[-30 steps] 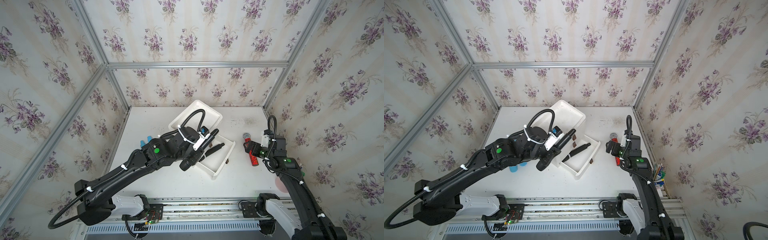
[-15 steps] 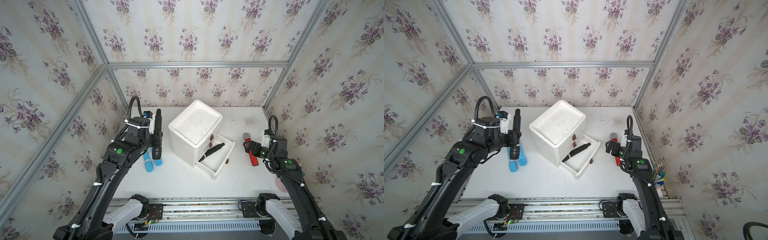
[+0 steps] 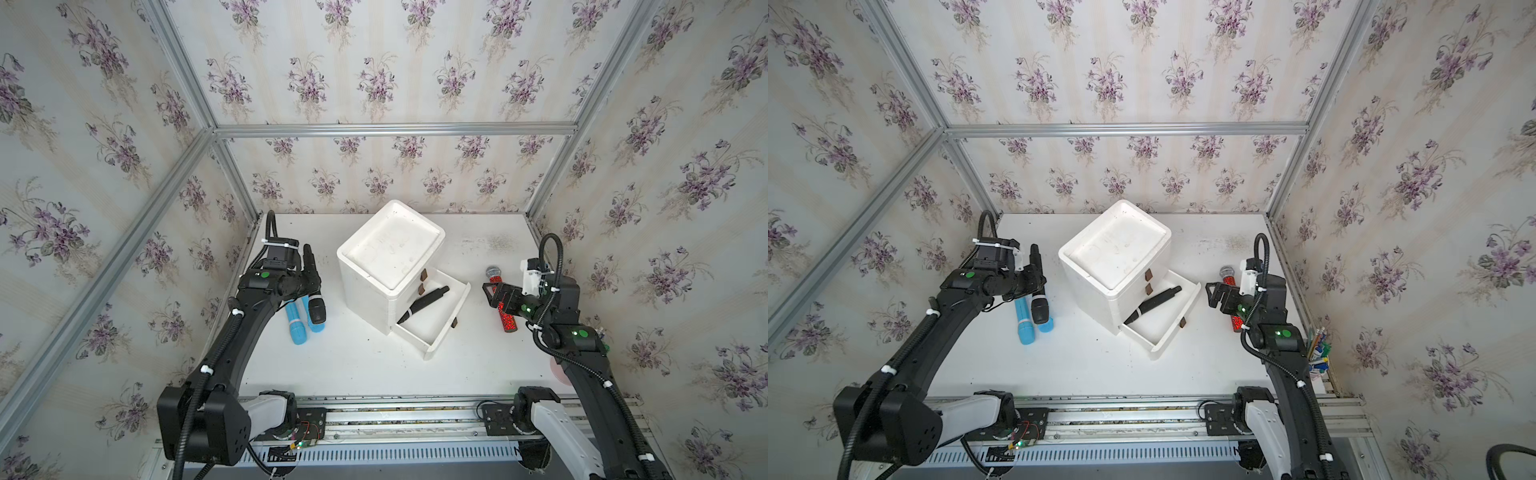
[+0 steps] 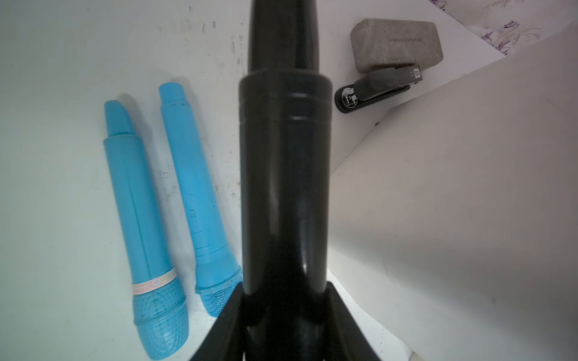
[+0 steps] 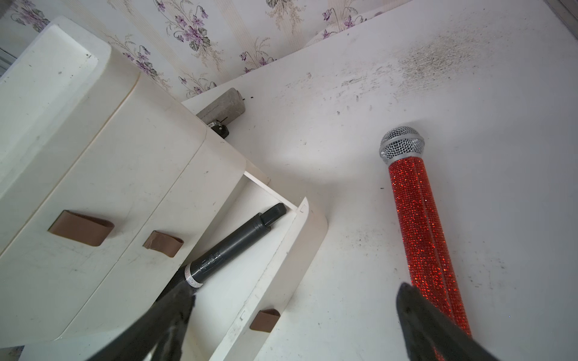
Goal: Take the microphone out of the drawer
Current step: Place the microphone at the center of the board.
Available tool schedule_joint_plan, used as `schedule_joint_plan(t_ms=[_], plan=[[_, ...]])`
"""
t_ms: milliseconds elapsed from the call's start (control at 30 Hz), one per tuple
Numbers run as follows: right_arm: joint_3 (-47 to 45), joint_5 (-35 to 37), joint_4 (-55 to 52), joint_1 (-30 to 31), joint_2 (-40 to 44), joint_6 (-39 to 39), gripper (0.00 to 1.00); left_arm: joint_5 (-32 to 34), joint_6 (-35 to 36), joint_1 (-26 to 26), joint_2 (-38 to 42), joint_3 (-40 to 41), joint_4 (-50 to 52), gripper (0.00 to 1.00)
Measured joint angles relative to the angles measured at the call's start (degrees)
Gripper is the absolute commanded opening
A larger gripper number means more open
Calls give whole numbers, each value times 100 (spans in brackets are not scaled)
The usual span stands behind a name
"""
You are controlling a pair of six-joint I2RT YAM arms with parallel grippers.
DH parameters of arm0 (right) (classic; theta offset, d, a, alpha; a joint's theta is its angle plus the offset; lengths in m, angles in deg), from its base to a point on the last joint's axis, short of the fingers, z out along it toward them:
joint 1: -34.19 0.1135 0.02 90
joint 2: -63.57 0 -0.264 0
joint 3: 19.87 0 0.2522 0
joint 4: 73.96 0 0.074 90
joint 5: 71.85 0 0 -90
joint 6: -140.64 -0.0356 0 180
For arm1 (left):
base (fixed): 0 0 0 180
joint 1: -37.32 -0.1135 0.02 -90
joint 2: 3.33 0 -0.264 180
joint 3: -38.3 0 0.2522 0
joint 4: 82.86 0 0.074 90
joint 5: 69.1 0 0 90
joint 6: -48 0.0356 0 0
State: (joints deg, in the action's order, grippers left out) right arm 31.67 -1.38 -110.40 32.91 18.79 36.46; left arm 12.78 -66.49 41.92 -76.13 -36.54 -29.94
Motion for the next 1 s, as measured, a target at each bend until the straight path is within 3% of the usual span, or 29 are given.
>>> schedule_joint_plan(t_ms=[300,467,1000], plan=[[-24,-63,50,0,-7,0,100,-229,-599,146,-1408,328,-1185,25],[-37,-63,55,0,0,0,100,70,-734,216,-1860,437,-1506,27],[-37,-57,55,0,-2,0,100,581,-767,317,-2455,468,-1899,53]])
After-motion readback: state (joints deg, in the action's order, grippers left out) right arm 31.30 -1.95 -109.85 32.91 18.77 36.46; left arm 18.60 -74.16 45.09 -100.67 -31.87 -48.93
